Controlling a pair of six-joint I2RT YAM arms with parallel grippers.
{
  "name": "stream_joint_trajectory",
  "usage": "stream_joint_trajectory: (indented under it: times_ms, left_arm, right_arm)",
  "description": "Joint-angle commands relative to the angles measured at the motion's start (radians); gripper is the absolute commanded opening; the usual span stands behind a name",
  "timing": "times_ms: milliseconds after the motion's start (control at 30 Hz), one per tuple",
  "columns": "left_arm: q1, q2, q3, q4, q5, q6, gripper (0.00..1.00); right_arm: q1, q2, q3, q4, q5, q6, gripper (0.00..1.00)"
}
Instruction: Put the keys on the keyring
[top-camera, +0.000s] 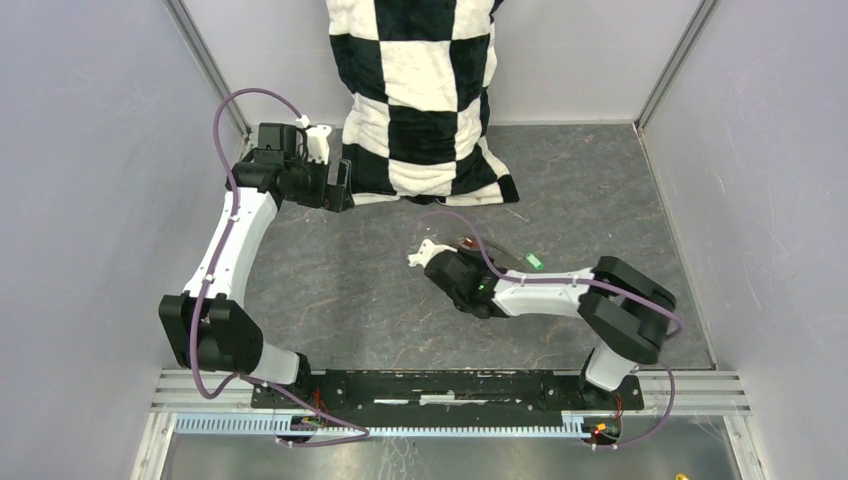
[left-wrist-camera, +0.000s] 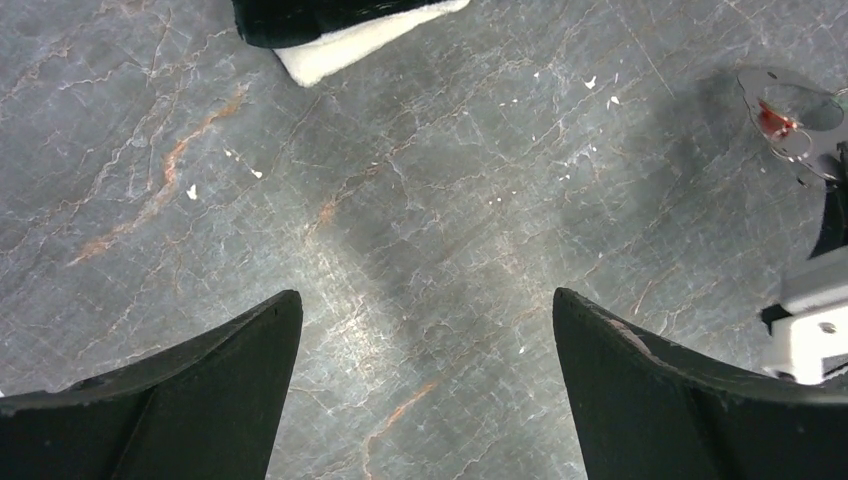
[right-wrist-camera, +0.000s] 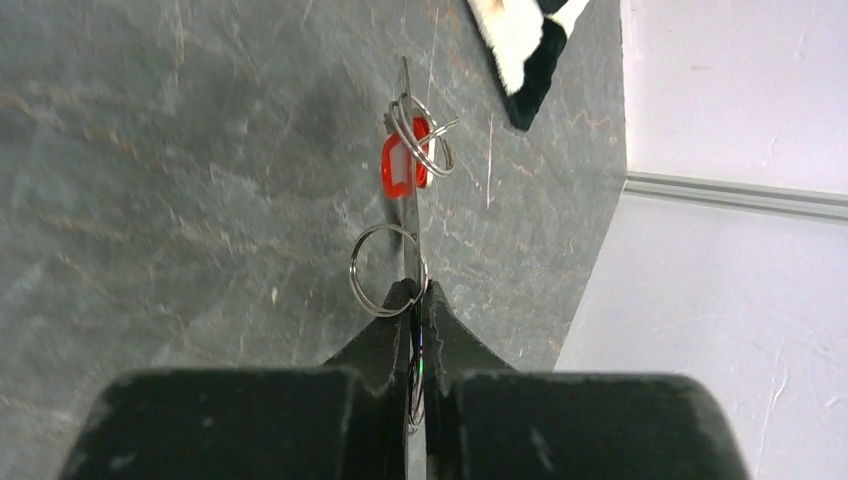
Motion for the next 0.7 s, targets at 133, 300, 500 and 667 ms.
stream_joint_trajectory:
  times_ms: [133, 300, 500, 667]
  left_arm:
    - [0.0, -0.095, -0.067, 0.086, 0.032, 0.036, 1.0]
    - [0.0, -0.094, -0.062, 0.073, 0.062, 0.057, 1.0]
    - [0.0, -0.106, -0.055, 0.073, 0.049, 0.079, 1.0]
    - [0.0, -0.106, -0.043, 0.075, 0.039, 0.09, 1.0]
  right_arm:
    - [0.089, 0.227, 0.247, -0.03, -0.137, 0.216, 0.1]
    - [0.123, 0.352, 0.341, -0.063, -0.272, 0.315, 0.46]
    - [0.138, 0.38, 0.367, -0.069, -0.363, 0.339, 0.61]
    - [0.127, 0.249, 0.338, -0.063, -0.433, 0.35, 0.98]
